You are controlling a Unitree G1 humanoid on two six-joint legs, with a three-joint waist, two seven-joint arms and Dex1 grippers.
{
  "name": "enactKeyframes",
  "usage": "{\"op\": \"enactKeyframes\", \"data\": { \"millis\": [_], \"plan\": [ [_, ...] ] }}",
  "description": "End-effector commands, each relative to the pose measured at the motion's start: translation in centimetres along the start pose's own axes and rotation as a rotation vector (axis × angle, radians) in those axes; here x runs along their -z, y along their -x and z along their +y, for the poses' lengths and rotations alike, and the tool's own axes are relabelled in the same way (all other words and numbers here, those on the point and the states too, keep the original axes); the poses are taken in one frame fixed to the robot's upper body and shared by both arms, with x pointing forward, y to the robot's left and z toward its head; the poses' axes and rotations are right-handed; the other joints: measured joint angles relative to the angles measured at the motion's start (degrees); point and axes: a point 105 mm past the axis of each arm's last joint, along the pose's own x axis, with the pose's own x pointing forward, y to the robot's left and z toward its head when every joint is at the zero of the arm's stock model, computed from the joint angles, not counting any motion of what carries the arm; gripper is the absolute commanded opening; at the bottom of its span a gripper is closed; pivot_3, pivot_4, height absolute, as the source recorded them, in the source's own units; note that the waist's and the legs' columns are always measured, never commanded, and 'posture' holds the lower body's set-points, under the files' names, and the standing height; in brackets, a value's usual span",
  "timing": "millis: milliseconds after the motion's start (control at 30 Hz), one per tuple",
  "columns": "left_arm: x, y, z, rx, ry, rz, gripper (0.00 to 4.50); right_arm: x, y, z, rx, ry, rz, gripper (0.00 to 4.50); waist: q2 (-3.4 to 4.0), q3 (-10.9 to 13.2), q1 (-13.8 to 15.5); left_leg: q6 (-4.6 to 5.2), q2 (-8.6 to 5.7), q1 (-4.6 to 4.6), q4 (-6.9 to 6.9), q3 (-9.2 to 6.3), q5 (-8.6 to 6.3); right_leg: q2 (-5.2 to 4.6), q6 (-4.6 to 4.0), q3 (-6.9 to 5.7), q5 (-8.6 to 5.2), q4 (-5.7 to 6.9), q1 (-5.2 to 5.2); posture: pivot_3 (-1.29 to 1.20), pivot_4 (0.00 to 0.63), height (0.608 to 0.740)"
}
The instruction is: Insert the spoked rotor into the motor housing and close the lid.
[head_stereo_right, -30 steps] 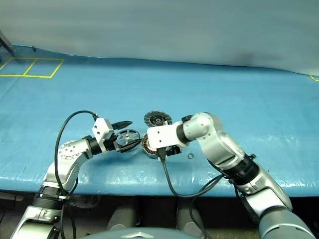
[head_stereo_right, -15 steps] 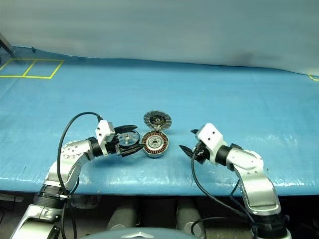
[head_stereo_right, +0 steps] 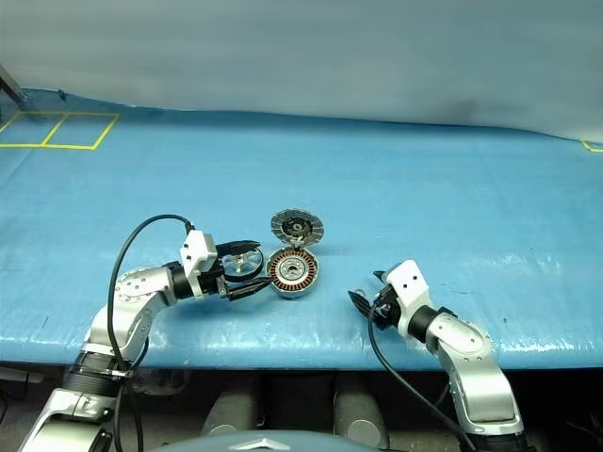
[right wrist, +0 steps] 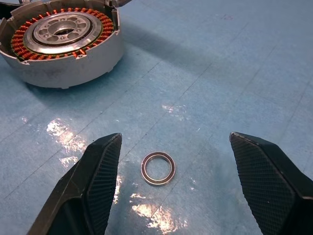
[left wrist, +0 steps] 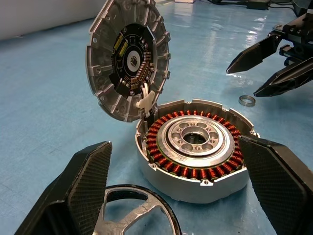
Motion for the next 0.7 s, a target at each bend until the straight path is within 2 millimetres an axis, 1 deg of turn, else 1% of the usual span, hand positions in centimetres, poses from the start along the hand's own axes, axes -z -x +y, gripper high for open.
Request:
{"op": "enactKeyframes", "data": {
  "millis": [33,100,300,400,500,700],
  "plan": [
    [-1.3,0.1,-0.2,0.013,-0.039,-0.032,4.50,0.0,0.1,0.2,-0.002,0.021,-0.009,3.71,0.00,0.0,0.0,0.00,0.00,0.00,0.00,-0.01,0.00,0.00,0.00,0.00,0.00,0.00,0.00,0.00,0.150,0.740],
    [-1.3,0.1,-0.2,0.015,-0.039,-0.034,4.50,0.5,0.2,0.1,0.005,0.026,0.006,3.71,0.00,0.0,0.0,0.00,0.00,0.00,0.00,0.00,0.00,0.00,0.00,0.00,0.00,0.00,0.00,0.00,0.150,0.740],
    [-1.3,0.0,-0.3,0.017,-0.043,-0.035,4.50,1.1,0.1,-0.2,0.023,0.010,0.015,3.71,0.00,0.0,0.0,0.00,0.00,0.01,0.01,0.00,0.00,0.00,0.00,0.00,0.00,0.00,0.00,0.00,0.150,0.740],
    [-1.3,0.0,-0.3,0.014,-0.045,-0.038,4.50,1.5,0.1,-0.3,0.026,0.019,0.032,3.13,0.00,0.0,0.0,0.00,0.00,0.00,0.00,0.00,0.00,0.00,0.00,0.00,-0.01,0.00,0.00,0.00,0.150,0.740],
    [-1.3,0.0,-0.2,0.011,-0.045,-0.039,4.50,1.7,0.1,-0.3,0.028,0.029,0.045,2.19,0.00,0.0,0.0,0.00,0.00,0.01,0.01,0.00,0.00,0.00,0.00,0.00,-0.01,0.00,0.01,0.00,0.150,0.740],
    [-1.3,0.0,-0.1,0.004,-0.045,-0.039,4.50,1.7,0.0,-0.3,0.026,0.032,0.045,2.19,-0.01,0.0,0.0,0.00,0.00,0.01,0.01,0.00,0.00,0.00,0.00,0.00,-0.01,0.00,0.02,0.00,0.150,0.740]
  ]
}}
